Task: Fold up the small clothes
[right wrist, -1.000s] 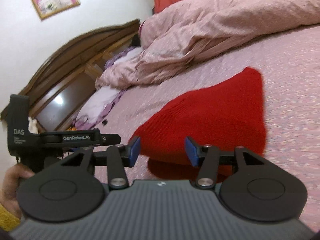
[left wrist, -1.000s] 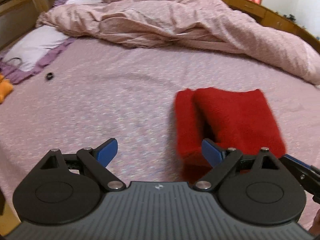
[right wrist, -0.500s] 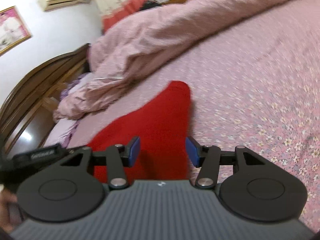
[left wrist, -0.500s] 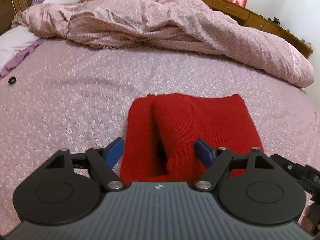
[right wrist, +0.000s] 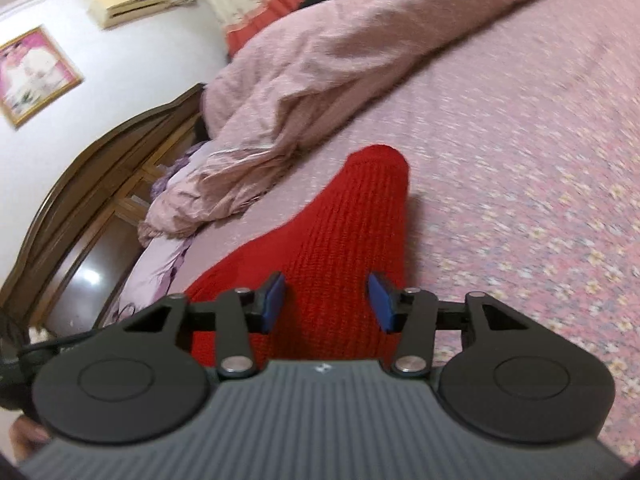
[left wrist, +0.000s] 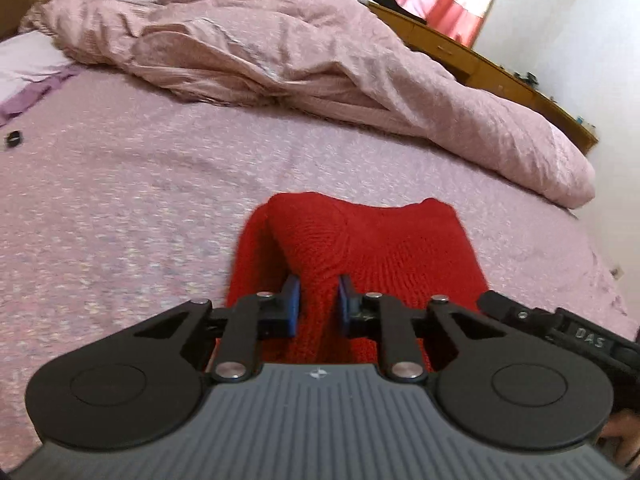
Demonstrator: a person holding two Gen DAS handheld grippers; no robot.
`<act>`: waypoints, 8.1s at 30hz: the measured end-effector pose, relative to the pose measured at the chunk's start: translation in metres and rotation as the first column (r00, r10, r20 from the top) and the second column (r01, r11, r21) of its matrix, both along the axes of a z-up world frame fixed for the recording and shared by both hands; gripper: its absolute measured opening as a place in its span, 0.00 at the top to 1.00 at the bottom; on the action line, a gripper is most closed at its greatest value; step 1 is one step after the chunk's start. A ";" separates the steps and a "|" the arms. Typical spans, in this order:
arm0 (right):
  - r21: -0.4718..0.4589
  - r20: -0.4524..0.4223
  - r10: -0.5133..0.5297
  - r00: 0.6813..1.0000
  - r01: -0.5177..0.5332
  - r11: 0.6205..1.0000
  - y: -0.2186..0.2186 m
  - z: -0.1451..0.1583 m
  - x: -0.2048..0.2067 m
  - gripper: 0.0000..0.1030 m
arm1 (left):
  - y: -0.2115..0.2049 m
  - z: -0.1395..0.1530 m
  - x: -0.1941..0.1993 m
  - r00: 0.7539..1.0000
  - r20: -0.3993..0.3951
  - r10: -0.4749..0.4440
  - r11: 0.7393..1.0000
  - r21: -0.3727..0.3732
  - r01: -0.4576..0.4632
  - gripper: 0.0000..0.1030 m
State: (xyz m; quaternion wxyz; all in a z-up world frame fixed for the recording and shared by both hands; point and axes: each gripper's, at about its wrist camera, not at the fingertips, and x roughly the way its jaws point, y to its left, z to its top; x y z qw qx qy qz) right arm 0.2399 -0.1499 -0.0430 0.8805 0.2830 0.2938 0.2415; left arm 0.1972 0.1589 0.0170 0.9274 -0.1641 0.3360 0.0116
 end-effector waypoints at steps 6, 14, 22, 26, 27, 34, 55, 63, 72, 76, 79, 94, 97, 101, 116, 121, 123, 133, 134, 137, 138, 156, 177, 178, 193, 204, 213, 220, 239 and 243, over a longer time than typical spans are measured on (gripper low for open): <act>-0.120 0.063 0.050 0.997 -0.042 0.992 0.030 0.010 -0.009 0.59 | 0.017 -0.023 0.000 0.997 -0.061 0.047 0.999 -0.001 -0.047 0.78; -0.192 0.064 0.064 0.996 -0.051 0.980 0.037 0.004 -0.006 0.58 | 0.013 -0.032 0.001 0.997 -0.065 0.030 0.999 0.035 -0.028 0.74; -0.103 0.030 0.000 1.000 0.003 0.995 0.016 0.007 -0.013 0.21 | 0.017 -0.029 -0.004 0.996 -0.057 0.068 0.996 0.060 -0.065 0.36; -0.036 -0.019 0.022 1.000 -0.023 0.999 0.003 -0.001 -0.011 0.20 | 0.027 -0.036 -0.004 0.995 -0.071 0.074 0.997 -0.001 -0.074 0.32; -0.032 -0.032 0.030 0.999 -0.031 0.999 0.002 -0.005 -0.010 0.20 | 0.029 -0.038 -0.004 0.995 -0.073 0.073 0.997 -0.015 -0.074 0.31; 0.046 -0.079 0.068 0.995 -0.065 0.997 -0.001 -0.025 0.003 0.18 | 0.039 -0.049 0.000 0.995 -0.084 0.060 0.993 -0.099 -0.068 0.28; 0.112 -0.113 0.195 0.974 -0.182 0.977 0.013 -0.040 0.028 0.27 | 0.049 -0.064 0.006 0.996 -0.084 0.033 0.977 -0.207 -0.049 0.28; 0.166 -0.074 0.172 0.982 -0.158 0.973 0.013 -0.009 0.019 0.43 | 0.041 -0.052 0.000 0.997 -0.057 0.044 0.982 -0.181 -0.053 0.35; 0.164 -0.051 0.170 0.984 -0.160 0.973 0.017 0.012 0.013 0.47 | 0.036 -0.043 -0.005 0.997 -0.057 0.057 0.986 -0.152 -0.065 0.35; 0.179 -0.055 0.153 0.987 -0.141 0.974 0.010 0.013 0.010 0.49 | 0.032 -0.037 -0.007 0.997 -0.056 0.053 0.987 -0.149 -0.061 0.35; 0.187 -0.037 0.144 0.989 -0.135 0.973 0.003 0.022 0.005 0.51 | 0.023 -0.030 -0.009 0.998 -0.048 0.029 0.991 -0.126 -0.035 0.35; 0.078 -0.131 0.070 0.989 -0.060 0.995 -0.027 0.008 0.003 0.41 | -0.012 -0.036 -0.006 0.995 -0.091 -0.031 0.995 -0.099 0.022 0.35; 0.055 -0.165 0.054 0.985 -0.045 0.997 -0.033 -0.004 0.008 0.34 | -0.017 -0.038 -0.003 0.994 -0.096 -0.048 0.994 -0.106 0.037 0.35; 0.055 -0.150 0.072 0.986 -0.064 0.996 -0.039 -0.016 0.005 0.27 | -0.021 -0.039 -0.001 0.994 -0.099 -0.053 0.994 -0.100 0.043 0.35; 0.130 -0.149 0.248 0.957 -0.230 0.965 -0.017 -0.042 0.016 0.21 | -0.016 -0.044 -0.001 0.994 -0.096 -0.050 0.995 -0.092 0.041 0.34; 0.141 -0.081 0.231 0.970 -0.218 0.966 -0.019 -0.022 0.003 0.37 | -0.013 -0.044 -0.003 0.994 -0.084 -0.063 0.989 -0.141 0.051 0.34; 0.151 -0.065 0.224 0.972 -0.213 0.965 -0.022 -0.015 -0.002 0.39 | -0.015 -0.041 -0.006 0.995 -0.074 -0.071 0.986 -0.158 0.059 0.34; 0.183 -0.063 0.134 0.989 -0.121 0.976 -0.078 0.017 -0.035 0.40 | -0.074 -0.021 -0.019 0.974 -0.037 -0.222 0.959 -0.189 0.212 0.34; 0.178 -0.071 0.123 0.990 -0.109 0.978 -0.085 0.019 -0.039 0.40 | -0.083 -0.021 -0.021 0.969 -0.040 -0.242 0.955 -0.186 0.231 0.34; 0.166 -0.098 0.087 0.991 -0.070 0.984 -0.110 0.020 -0.057 0.40 | -0.110 -0.022 -0.029 0.952 -0.052 -0.301 0.940 -0.182 0.287 0.34; 0.162 -0.104 0.078 0.991 -0.061 0.985 -0.116 0.019 -0.062 0.40 | -0.117 -0.022 -0.031 0.947 -0.056 -0.315 0.937 -0.177 0.301 0.34; -0.154 -0.020 -0.154 0.988 0.149 0.977 -0.145 0.001 -0.111 0.27 | -0.165 -0.028 -0.058 0.940 -0.084 -0.331 0.944 -0.012 0.331 0.58; -0.327 0.133 -0.082 0.988 0.121 0.937 -0.099 0.006 -0.102 0.66 | -0.143 -0.017 -0.074 0.971 -0.053 -0.233 0.971 0.035 0.235 0.70; -0.317 0.129 -0.097 0.987 0.134 0.939 -0.101 0.009 -0.106 0.66 | -0.145 -0.014 -0.077 0.971 -0.049 -0.236 0.970 0.040 0.238 0.69; -0.362 0.065 -0.122 0.990 0.138 0.922 -0.092 0.001 -0.155 0.67 | -0.156 -0.029 -0.092 0.961 -0.142 -0.236 0.965 0.085 0.249 0.59; -0.364 0.085 -0.141 0.986 0.163 0.917 -0.092 0.012 -0.164 0.65 | -0.157 -0.013 -0.114 0.967 -0.157 -0.201 0.970 0.105 0.219 0.37; -0.333 0.085 -0.159 0.984 0.178 0.926 -0.096 0.026 -0.187 0.40 | -0.168 0.003 -0.144 0.969 -0.156 -0.194 0.963 0.157 0.218 0.10; -0.353 0.053 -0.163 0.985 0.171 0.920 -0.094 0.026 -0.200 0.31 | -0.177 0.010 -0.153 0.967 -0.154 -0.205 0.956 0.179 0.231 0.04; -0.383 -0.061 -0.173 0.983 0.137 0.914 -0.089 0.003 -0.193 0.31 | -0.178 -0.023 -0.135 0.942 -0.274 -0.196 0.958 0.151 0.243 0.03; -0.382 -0.066 -0.179 0.982 0.140 0.913 -0.090 0.002 -0.192 0.31 | -0.177 -0.026 -0.133 0.939 -0.283 -0.194 0.957 0.154 0.244 0.03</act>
